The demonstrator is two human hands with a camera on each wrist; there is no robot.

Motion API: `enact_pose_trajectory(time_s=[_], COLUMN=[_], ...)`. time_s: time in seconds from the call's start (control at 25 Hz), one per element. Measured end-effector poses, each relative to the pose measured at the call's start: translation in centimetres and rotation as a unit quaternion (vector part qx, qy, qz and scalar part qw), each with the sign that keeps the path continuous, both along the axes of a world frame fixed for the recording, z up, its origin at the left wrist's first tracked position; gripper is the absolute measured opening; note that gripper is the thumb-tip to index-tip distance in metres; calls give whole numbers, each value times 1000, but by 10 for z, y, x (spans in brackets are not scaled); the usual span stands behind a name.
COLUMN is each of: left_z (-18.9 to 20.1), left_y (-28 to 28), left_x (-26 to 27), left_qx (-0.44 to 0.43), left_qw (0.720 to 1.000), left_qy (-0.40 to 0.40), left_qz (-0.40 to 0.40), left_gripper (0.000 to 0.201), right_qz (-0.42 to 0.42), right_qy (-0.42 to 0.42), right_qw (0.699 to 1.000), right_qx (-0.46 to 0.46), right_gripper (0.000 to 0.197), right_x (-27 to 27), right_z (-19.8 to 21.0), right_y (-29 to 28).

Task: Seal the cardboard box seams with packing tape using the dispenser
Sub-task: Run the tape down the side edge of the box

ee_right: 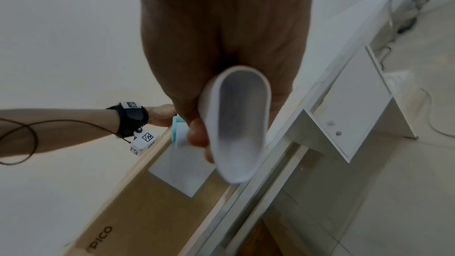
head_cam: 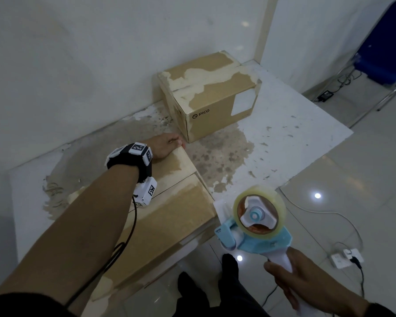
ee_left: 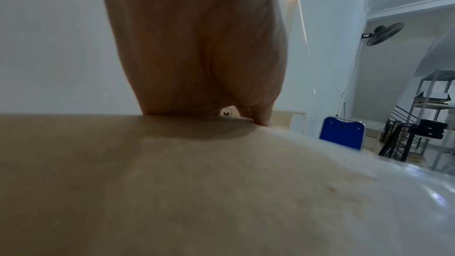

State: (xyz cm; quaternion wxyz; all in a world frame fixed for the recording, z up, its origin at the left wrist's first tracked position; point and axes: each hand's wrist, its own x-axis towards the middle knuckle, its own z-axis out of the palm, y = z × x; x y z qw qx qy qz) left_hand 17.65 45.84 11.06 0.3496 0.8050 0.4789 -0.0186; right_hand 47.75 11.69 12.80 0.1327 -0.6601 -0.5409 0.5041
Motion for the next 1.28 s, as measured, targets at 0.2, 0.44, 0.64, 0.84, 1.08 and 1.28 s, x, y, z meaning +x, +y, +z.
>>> enact_pose_trajectory(time_s=[0.2, 0.44, 0.64, 0.84, 1.08, 1.28], left_z=[4, 12, 14, 20, 21, 19], left_y=[0, -4, -6, -8, -10, -12], left_x=[0, 4, 3, 8, 6, 4], left_qx=[7, 2, 6, 2, 13, 11], left_qw=[1000, 999, 999, 999, 999, 999], left_qy=[14, 41, 45, 52, 39, 34], left_qz=[-3, -3, 7, 1, 21, 37], left_gripper=[29, 31, 31, 33, 31, 32], right_qz=[8, 10, 17, 38, -4, -38], right_qy=[6, 90, 54, 23, 153, 194], right_qw=[1000, 994, 997, 999, 982, 970], right_qx=[-6, -68, -45, -28, -114, -139], right_gripper=[17, 37, 26, 19, 41, 46], right_x=[-4, 6, 8, -5, 3, -5], right_z=[4, 12, 13, 7, 3, -5], right_y=[13, 12, 12, 17, 17, 14])
